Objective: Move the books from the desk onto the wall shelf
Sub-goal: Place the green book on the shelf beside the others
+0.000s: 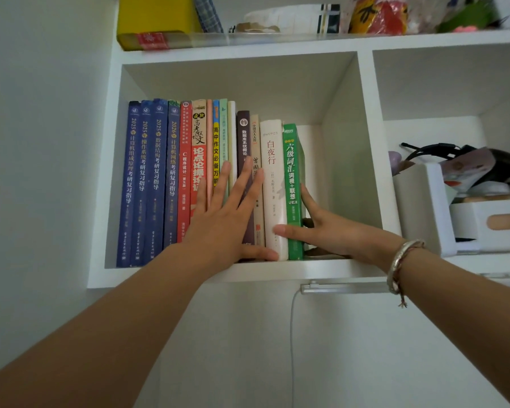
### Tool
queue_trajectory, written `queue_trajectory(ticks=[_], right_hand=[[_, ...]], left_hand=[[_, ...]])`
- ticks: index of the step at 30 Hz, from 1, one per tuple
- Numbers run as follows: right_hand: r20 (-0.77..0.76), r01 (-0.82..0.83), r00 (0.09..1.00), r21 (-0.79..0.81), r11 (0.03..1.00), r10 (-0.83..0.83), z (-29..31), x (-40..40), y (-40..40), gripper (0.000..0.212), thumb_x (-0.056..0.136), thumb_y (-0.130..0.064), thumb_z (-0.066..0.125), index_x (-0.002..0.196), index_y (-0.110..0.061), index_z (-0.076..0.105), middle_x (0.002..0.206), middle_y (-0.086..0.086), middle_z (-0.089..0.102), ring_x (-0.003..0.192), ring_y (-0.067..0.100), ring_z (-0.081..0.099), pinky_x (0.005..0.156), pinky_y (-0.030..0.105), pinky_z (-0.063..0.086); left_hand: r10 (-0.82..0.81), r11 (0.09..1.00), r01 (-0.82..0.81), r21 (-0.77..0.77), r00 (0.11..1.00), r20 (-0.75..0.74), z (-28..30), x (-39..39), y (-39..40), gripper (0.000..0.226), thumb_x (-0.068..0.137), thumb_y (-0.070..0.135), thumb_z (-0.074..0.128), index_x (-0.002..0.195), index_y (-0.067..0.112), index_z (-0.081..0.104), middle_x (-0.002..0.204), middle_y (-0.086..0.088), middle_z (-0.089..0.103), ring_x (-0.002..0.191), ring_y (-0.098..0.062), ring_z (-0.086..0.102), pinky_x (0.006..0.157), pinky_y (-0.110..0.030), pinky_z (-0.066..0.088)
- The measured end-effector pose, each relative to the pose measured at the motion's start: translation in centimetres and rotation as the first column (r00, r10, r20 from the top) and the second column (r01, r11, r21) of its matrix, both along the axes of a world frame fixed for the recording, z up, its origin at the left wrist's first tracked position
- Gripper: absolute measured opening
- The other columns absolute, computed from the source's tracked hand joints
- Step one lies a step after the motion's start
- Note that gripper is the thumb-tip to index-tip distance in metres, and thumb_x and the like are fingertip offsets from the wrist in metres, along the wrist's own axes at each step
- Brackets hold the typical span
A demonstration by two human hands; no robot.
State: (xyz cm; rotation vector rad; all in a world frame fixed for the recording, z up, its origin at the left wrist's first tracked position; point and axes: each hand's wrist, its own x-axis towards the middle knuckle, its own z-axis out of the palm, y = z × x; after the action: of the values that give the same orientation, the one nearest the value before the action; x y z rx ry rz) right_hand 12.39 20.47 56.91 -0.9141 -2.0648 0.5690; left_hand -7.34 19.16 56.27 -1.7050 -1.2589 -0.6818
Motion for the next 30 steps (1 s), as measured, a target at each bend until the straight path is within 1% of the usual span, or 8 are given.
queue_trajectory(ticks=[5, 8, 10, 13, 15, 18, 20, 30], right_hand=[[-0.028, 0.022, 0.999, 0.055, 0.998, -0.020, -0.2, -0.4, -0.6, 0.092, 0.084, -0.058, 0.055, 0.147, -0.047, -0.011, 0.135, -0.017, 0.045, 0.118, 0.012, 0.052, 0.101, 0.035, 0.045], [-0.206, 0.295, 0.942, 0.128, 0.947, -0.266, 1.3, -1.2, -0.2, 0.087, 0.079, -0.080, 0.030, 0.144, -0.024, 0.025, 0.138, -0.001, 0.048, 0.117, 0.021, 0.054, 0.093, 0.036, 0.044], [-0.315, 0.412, 0.893, 0.284, 0.866, -0.321, 3.4, -1.9, 0.1, 0.081, 0.085, -0.072, 0.032, 0.142, -0.015, 0.028, 0.142, 0.006, 0.038, 0.122, 0.023, 0.050, 0.093, 0.035, 0.044], [-0.365, 0.374, 0.910, 0.520, 0.767, -0.196, 7.3, -3.2, 0.4, 0.061, 0.093, -0.055, 0.039, 0.146, -0.028, 0.025, 0.152, 0.003, 0.028, 0.138, 0.023, 0.034, 0.112, 0.045, 0.032], [-0.294, 0.324, 0.939, 0.569, 0.756, -0.181, 9.6, -3.9, 0.4, 0.054, 0.093, -0.052, 0.041, 0.144, -0.032, 0.034, 0.151, 0.004, 0.034, 0.137, 0.022, 0.037, 0.113, 0.047, 0.033], [-0.226, 0.264, 0.960, 0.551, 0.792, -0.163, 11.5, -4.3, 0.5, 0.041, 0.091, -0.051, 0.050, 0.121, -0.025, 0.060, 0.113, 0.002, 0.069, 0.098, 0.015, 0.068, 0.092, 0.039, 0.055], [-0.206, 0.246, 0.966, 0.527, 0.814, -0.159, 12.0, -4.2, 0.4, 0.035, 0.086, -0.054, 0.056, 0.107, -0.026, 0.065, 0.093, -0.002, 0.074, 0.080, 0.011, 0.071, 0.081, 0.033, 0.059], [-0.150, 0.146, 0.985, 0.482, 0.864, -0.082, 13.3, -3.8, 0.2, 0.039, 0.078, -0.048, 0.067, 0.097, -0.017, 0.056, 0.102, 0.008, 0.072, 0.090, 0.026, 0.071, 0.088, 0.047, 0.056]], left_hand=[[-0.017, 1.000, 0.017, 0.009, 1.000, 0.008, 0.1, -0.3, -0.2, 0.127, 0.056, 0.090, 0.036, 0.140, 0.027, -0.035, 0.147, 0.007, -0.044, 0.136, -0.024, -0.038, 0.107, -0.046, -0.022], [-0.041, 0.999, 0.041, -0.006, 0.999, 0.011, 0.1, -0.5, -0.5, 0.128, 0.057, 0.089, 0.040, 0.141, 0.027, -0.034, 0.148, 0.008, -0.042, 0.137, -0.021, -0.037, 0.111, -0.047, -0.019], [-0.070, 0.998, 0.070, 0.000, 0.998, 0.010, 0.1, -0.9, -0.6, 0.128, 0.056, 0.090, 0.039, 0.141, 0.028, -0.033, 0.149, 0.010, -0.039, 0.138, -0.019, -0.035, 0.115, -0.047, -0.015], [-0.105, 0.994, 0.105, 0.012, 0.994, -0.006, 0.2, -1.4, -0.6, 0.126, 0.054, 0.091, 0.037, 0.138, 0.033, -0.036, 0.148, 0.015, -0.039, 0.139, -0.016, -0.034, 0.112, -0.044, -0.017], [-0.108, 0.994, 0.109, 0.021, 0.994, -0.013, 0.2, -1.5, -0.5, 0.125, 0.054, 0.091, 0.037, 0.136, 0.033, -0.038, 0.146, 0.016, -0.041, 0.139, -0.016, -0.035, 0.109, -0.041, -0.021], [-0.102, 0.994, 0.103, 0.047, 0.995, -0.013, 0.1, -1.4, -0.3, 0.125, 0.056, 0.090, 0.038, 0.137, 0.032, -0.038, 0.145, 0.016, -0.043, 0.138, -0.015, -0.037, 0.107, -0.041, -0.023], [-0.105, 0.993, 0.106, 0.047, 0.994, -0.010, 0.1, -1.5, -0.2, 0.126, 0.057, 0.090, 0.041, 0.138, 0.032, -0.037, 0.146, 0.016, -0.042, 0.138, -0.016, -0.036, 0.108, -0.041, -0.023], [-0.106, 0.994, 0.107, 0.036, 0.994, -0.023, 0.1, -1.6, -0.3, 0.124, 0.055, 0.091, 0.036, 0.137, 0.033, -0.036, 0.145, 0.016, -0.042, 0.139, -0.017, -0.035, 0.108, -0.042, -0.022]])
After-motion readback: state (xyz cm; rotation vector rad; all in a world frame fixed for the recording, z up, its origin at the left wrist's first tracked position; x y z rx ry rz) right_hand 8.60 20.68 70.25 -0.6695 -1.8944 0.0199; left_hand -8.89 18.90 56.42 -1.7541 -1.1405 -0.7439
